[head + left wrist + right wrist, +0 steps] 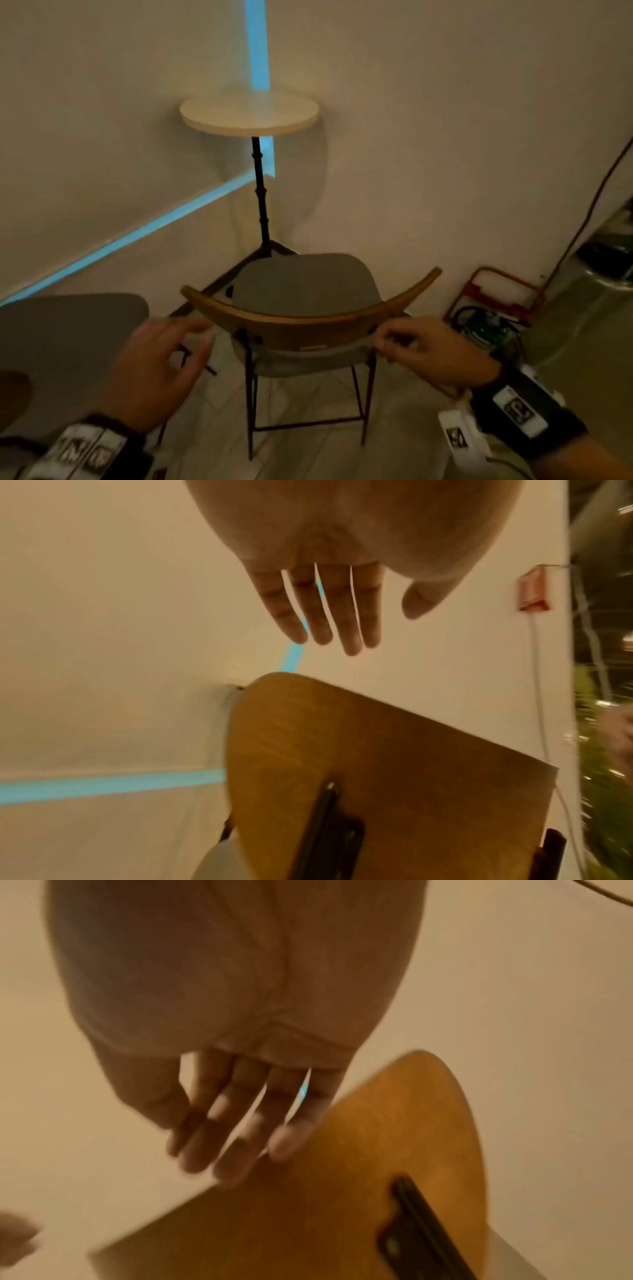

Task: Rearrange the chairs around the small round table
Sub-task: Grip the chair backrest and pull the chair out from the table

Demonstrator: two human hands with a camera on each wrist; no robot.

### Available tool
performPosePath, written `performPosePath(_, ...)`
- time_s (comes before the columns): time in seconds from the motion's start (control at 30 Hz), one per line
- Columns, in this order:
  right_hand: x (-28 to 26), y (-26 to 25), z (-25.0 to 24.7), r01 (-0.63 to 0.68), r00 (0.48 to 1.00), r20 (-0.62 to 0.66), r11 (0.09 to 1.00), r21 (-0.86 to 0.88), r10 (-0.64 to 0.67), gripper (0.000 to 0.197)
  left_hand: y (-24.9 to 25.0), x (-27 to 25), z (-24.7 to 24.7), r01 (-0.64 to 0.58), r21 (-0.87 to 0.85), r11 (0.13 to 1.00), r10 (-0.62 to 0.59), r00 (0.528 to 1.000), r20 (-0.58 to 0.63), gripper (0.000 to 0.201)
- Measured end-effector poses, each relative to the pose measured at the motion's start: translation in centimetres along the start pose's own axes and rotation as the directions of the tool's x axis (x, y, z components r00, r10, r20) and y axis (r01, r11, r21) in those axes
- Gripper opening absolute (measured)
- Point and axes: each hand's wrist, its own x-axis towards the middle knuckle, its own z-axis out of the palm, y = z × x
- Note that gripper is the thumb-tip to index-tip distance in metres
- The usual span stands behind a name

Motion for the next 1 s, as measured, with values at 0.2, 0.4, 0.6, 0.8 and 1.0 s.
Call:
performPosePath(0.2,5.5,2.0,-2.5,0.095,0.924,-0.298,0.898,-0.429,-0.240,0.031,1.3,6.7,4.6,-0.314,0.245,0.917,0.234,0.923,0.307,0.057)
performPosePath(0.4,7.7,7.8,-1.2,-0.066,0.984,-0.173,0.790,-0.610,-0.052,0.077,0.2,7.2,7.2,-0.325,0.320,0.890,0.247,0.933,0.261,0.048)
performPosePath(0.6,8.3,8.9,-1.6,0.051,0.937,-0.247,0.795,-0.605,-0.247,0.056,-0.3,8.0,8.8,-0.326,0.348,0.879,0.269,0.942,0.202,0.041)
performPosePath(0.8,11.1,11.1,-3.5,0.025,0.925,-0.271,0.753,-0.658,-0.268,0.062,-0.4,11.6,10.7,-0.307,0.386,0.870,0.242,0.948,0.208,0.045)
performPosePath(1.0,15.1,14.8,-8.5,0.036,0.948,-0.241,0.825,-0.563,-0.207,0.062,2.1,15.8,14.0,-0.237,0.389,0.890,0.193,0.970,0.147,0.047)
